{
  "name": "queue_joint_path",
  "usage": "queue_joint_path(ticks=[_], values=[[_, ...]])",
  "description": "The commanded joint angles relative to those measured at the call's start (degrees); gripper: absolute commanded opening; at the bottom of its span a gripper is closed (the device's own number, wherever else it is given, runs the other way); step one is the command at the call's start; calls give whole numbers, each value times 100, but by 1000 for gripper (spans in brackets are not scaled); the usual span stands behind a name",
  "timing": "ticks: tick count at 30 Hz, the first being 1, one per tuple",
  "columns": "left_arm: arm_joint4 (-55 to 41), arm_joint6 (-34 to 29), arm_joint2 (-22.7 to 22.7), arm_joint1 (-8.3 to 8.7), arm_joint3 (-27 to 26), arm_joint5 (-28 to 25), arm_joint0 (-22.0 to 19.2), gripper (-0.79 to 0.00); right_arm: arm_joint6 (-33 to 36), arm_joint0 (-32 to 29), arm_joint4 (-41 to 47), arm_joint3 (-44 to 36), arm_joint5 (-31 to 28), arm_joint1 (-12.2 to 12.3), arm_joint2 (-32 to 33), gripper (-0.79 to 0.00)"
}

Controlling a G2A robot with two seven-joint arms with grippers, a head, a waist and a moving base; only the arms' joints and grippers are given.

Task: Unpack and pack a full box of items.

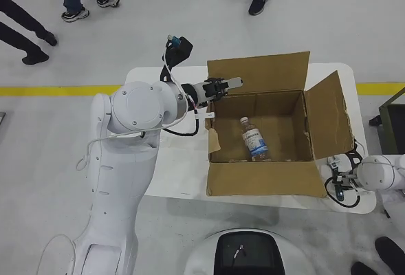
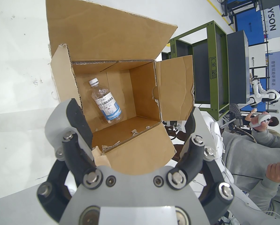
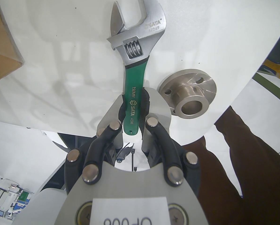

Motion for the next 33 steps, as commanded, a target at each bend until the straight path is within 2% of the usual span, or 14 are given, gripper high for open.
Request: queue_joint_path(ticks=[1,9,15,26,33], values=[[0,0,0,0,0,0,0,0,2,5,20,-15,-17,4,38,-785],[0,0,0,0,0,0,0,0,-118,-69,311,-288,-201,40,407,-785],[0,0,0,0,0,0,0,0,-243,-229,520,-578,-207,102,1044,-785],[0,0,0,0,0,0,0,0,-659,-265,2145,-962,-677,183,2569,-785],[0,0,0,0,0,0,0,0,-739,-270,3264,-1230,-842,213,3156,-785]])
